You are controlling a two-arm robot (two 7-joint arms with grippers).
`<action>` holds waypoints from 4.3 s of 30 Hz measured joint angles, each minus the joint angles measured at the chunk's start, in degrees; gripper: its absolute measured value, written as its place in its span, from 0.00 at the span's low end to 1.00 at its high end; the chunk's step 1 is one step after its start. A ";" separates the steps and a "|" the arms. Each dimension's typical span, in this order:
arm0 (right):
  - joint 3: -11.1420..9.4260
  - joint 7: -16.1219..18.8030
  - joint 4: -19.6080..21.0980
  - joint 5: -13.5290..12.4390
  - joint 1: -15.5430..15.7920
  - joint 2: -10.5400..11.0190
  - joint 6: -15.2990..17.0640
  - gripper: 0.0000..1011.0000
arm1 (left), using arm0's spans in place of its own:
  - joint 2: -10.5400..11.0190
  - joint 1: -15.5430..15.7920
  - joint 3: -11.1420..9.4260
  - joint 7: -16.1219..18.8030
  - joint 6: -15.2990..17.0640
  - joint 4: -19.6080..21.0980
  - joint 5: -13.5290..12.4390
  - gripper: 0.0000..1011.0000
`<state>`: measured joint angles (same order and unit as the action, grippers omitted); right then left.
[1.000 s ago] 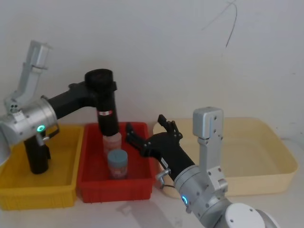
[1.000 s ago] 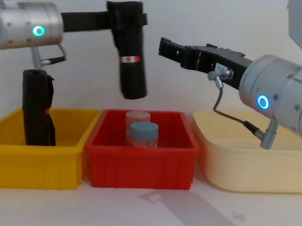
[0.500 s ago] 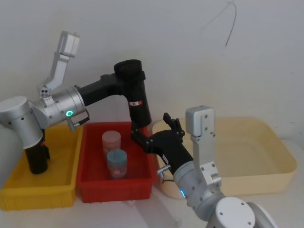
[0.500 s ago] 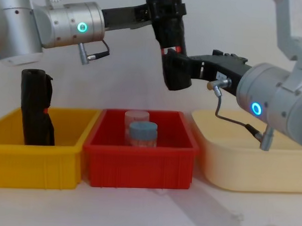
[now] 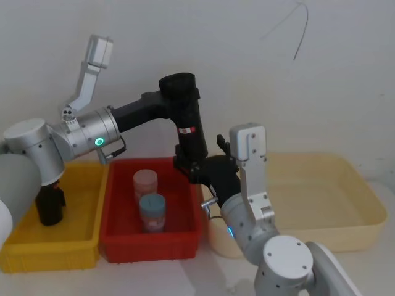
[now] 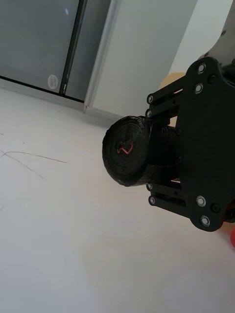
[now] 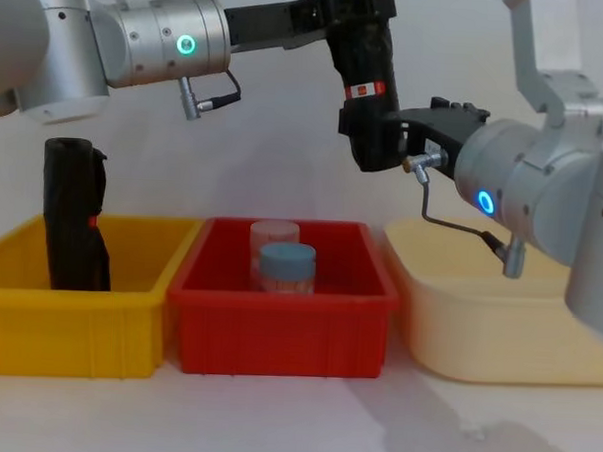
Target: Pick up the garbage bag with the one hand and transfer it to the other hand.
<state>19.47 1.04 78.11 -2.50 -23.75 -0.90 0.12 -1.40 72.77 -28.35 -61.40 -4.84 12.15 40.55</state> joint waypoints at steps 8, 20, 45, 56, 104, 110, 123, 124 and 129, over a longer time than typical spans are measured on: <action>-0.01 -1.35 -3.79 2.01 -3.10 -1.07 -0.06 0.99 | -0.83 1.38 -0.47 -1.11 -0.71 -2.61 0.61 0.50; 0.52 -1.65 -8.05 4.19 -7.21 -2.60 0.87 0.99 | -1.33 2.26 -0.79 -1.84 -1.17 -4.24 0.97 0.50; 1.16 -2.74 -14.75 7.19 -13.01 -4.82 0.80 0.64 | -1.61 2.74 -0.97 -2.21 -1.43 -5.18 1.21 0.50; 1.21 -2.88 -15.41 7.47 -13.58 -5.05 0.76 0.56 | -1.65 2.80 -0.97 -2.24 -1.44 -5.25 1.23 0.50; -1.85 -6.65 -11.78 9.85 -11.56 -1.89 0.72 0.56 | -1.66 2.80 -0.97 -2.26 -1.42 -5.29 1.20 0.99; -4.38 -7.35 -8.98 9.92 -9.74 0.44 1.64 0.56 | -1.66 2.81 -0.97 -2.26 -1.42 -5.29 1.21 0.99; -8.09 -7.70 -4.80 9.28 -6.75 3.58 3.34 0.83 | -1.66 2.81 -0.97 -2.26 -1.42 -5.29 1.21 0.99; -8.19 -7.71 -4.68 9.26 -6.67 3.66 3.40 0.84 | -1.66 2.81 -0.97 -2.26 -1.42 -5.29 1.20 0.99; -8.70 -7.74 -4.14 9.17 -6.26 4.11 3.62 0.97 | -1.66 2.81 -0.97 -2.26 -1.42 -5.29 1.21 0.99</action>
<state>10.76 -6.70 73.97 6.67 -30.01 3.21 3.74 -3.06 75.57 -29.32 -63.66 -6.27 6.86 41.76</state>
